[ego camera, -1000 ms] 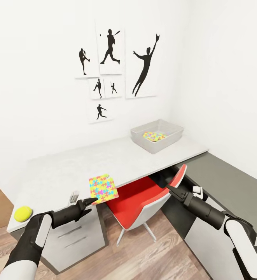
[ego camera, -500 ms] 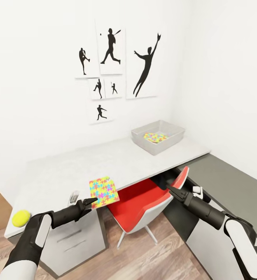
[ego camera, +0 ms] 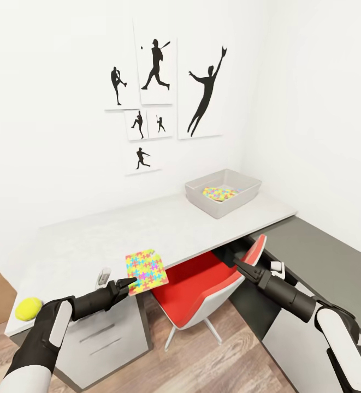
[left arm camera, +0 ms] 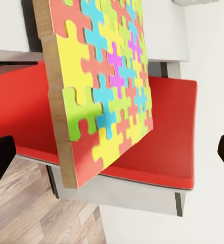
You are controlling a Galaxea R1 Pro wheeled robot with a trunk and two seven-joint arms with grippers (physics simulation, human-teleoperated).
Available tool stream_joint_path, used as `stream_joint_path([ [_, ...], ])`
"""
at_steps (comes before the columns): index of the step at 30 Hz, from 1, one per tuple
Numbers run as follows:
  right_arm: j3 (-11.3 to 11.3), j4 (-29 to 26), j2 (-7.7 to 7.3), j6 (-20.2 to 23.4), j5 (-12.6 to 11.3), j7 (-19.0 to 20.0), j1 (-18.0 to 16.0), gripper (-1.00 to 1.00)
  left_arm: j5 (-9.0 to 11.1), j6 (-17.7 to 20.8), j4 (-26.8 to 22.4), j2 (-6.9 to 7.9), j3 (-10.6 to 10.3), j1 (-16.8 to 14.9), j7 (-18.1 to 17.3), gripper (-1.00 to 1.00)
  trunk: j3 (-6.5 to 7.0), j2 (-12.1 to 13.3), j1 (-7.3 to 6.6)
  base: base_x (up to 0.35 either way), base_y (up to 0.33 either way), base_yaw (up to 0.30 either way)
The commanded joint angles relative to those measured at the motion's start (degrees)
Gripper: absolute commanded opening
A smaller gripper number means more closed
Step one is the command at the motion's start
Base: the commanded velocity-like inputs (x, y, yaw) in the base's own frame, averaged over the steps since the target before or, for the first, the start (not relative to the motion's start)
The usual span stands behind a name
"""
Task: Put all the toys in the child's room - the three board games (two on the bed and one on the table), the two jigsaw puzzles on the table, and the tennis ball on the table - inside the toy box on the table in the child's room.
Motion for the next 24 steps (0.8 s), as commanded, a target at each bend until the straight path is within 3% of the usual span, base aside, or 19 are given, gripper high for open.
stream_joint_path([
  [1,-0.07,0.0,0.01,0.37,-0.06,0.11,-0.04,1.0,-0.21,0.22,0.01,-0.03,0.11,-0.04,-0.32,1.0,-0.06,-0.03,0.0,0.1,0.041,0.0],
  [18,-0.07,0.0,0.01,0.35,-0.06,0.11,-0.04,1.0,-0.23,0.21,0.02,-0.05,0.06,-0.04,-0.32,1.0,-0.06,-0.03,0.0,0.038,0.006,0.0],
  [24,-0.1,0.0,0.01,0.35,-0.06,0.11,-0.04,1.0,-0.21,0.2,0.02,-0.03,0.1,-0.05,-0.32,1.0,-0.06,-0.03,0.0,0.0,-0.175,0.0],
])
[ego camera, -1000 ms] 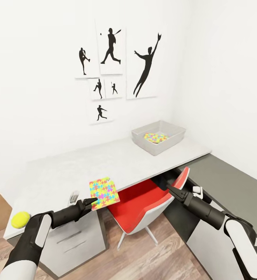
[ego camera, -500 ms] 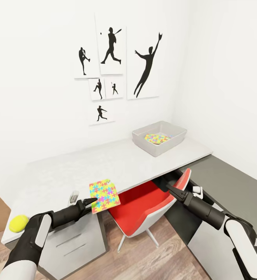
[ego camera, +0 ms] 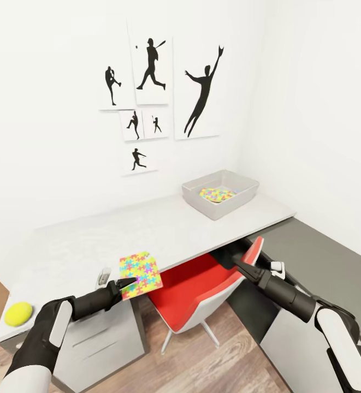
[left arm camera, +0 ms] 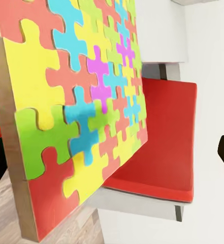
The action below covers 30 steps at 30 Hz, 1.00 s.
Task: Put all the toys in the child's room - the three board games (two on the bed and one on the table), the two jigsaw puzzles on the table, and the tennis ball on the table - inside the toy box on the table in the child's room.
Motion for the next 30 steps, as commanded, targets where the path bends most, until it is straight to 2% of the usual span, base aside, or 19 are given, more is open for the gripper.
stream_joint_path([
  [1,-0.08,0.01,0.0,0.36,-0.06,0.13,-0.04,1.0,-0.23,0.22,-0.03,-0.01,0.12,-0.04,-0.32,1.0,-0.06,-0.03,0.0,0.0,-0.162,0.0],
  [23,-0.04,0.01,0.0,0.34,-0.15,0.1,-0.04,1.0,-0.15,0.21,-0.05,0.22,0.07,-0.04,-0.48,1.0,-0.06,-0.03,0.0,0.0,-0.015,0.0],
  [24,-0.04,0.01,0.0,0.34,-0.15,0.08,-0.04,1.0,-0.14,0.19,-0.05,0.25,0.09,-0.04,-0.62,-1.0,-0.06,-0.03,0.0,0.0,0.0,0.0],
  [30,-0.06,0.01,0.0,0.34,-0.14,0.1,-0.04,1.0,-0.12,0.23,-0.1,0.37,0.46,-0.03,-2.79,-1.0,-0.06,-0.03,0.0,0.0,0.0,0.0],
])
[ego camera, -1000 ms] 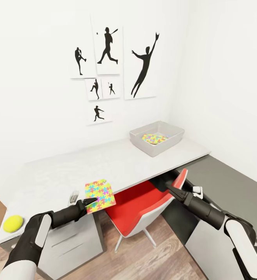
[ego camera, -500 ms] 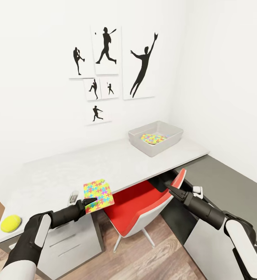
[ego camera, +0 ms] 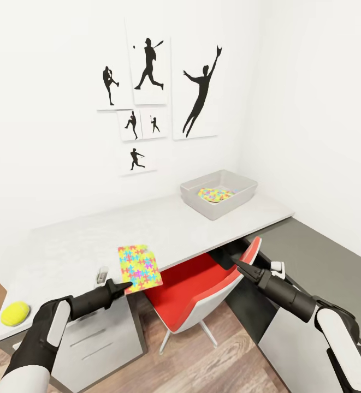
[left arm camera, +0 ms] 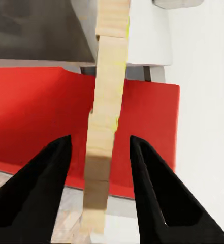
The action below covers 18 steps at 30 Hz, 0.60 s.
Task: Put all the toys in the child's room - the three board games (two on the bed and one on the table), the two jigsaw puzzles on the table, and the tennis ball on the table - inside the toy box on the table in the child's room.
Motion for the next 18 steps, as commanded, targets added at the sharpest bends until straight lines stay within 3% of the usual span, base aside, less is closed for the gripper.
stream_joint_path([
  [1,-0.1,0.0,0.01,0.35,-0.06,0.13,-0.04,1.0,-1.59,-0.41,0.03,0.0,0.14,-0.04,-0.83,-1.0,-0.06,-0.03,0.0,0.0,0.0,0.0],
  [4,-0.14,0.0,0.01,0.35,-0.06,0.14,-0.04,1.0,-1.59,-0.41,0.05,0.0,0.15,-0.04,-1.48,-1.0,-0.06,-0.03,0.0,0.0,0.0,0.0],
  [18,-0.15,0.0,0.01,0.35,-0.06,0.15,-0.04,1.0,-1.59,-0.32,0.03,0.09,0.2,-0.04,-1.65,-1.0,2.45,5.58,-3.07,0.0,0.0,0.0],
])
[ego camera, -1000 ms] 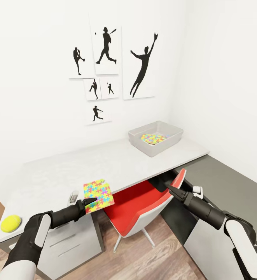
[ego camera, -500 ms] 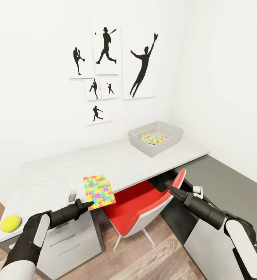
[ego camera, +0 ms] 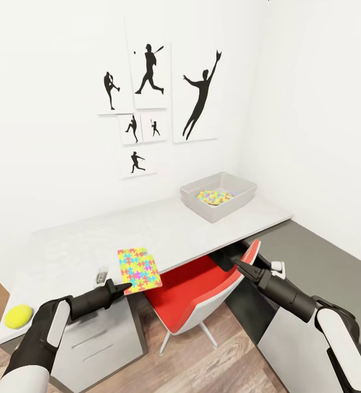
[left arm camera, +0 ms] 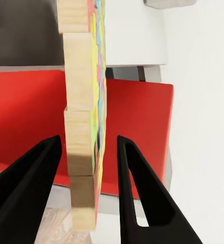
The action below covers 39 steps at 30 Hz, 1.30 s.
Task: Put all the toys in the child's room - the three board games (two on the bed and one on the table), the two jigsaw puzzles on the table, and the tennis ball on the table - inside the toy box on the table in the child's room.
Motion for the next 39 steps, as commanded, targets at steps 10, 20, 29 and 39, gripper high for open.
stream_joint_path([
  [10,-0.07,0.0,0.01,0.35,-0.04,0.11,-0.04,1.0,-0.33,2.46,-2.2,2.3,-0.14,-0.08,-0.48,-1.0,1.74,3.99,-2.2,0.0,0.0,0.0],
  [20,-0.16,0.28,-0.05,0.35,-0.04,0.11,-0.04,1.0,-0.35,3.36,-9.9,4.98,-0.38,-0.05,-7.57,-1.0,3.18,7.2,-3.96,0.0,0.0,0.0],
  [29,-0.16,1.53,-0.1,0.27,-0.04,0.11,-0.04,1.0,-0.27,3.36,-10.44,18.56,-6.76,-0.05,-30.52,-1.0,4.79,10.81,-5.94,0.0,0.0,0.0],
  [39,-0.08,1.58,-0.23,-1.17,-0.04,0.14,-0.04,1.0,-0.67,3.36,-10.02,25.42,-11.8,-0.05,-43.69,-1.0,6.59,14.82,-8.13,0.0,0.0,0.0],
])
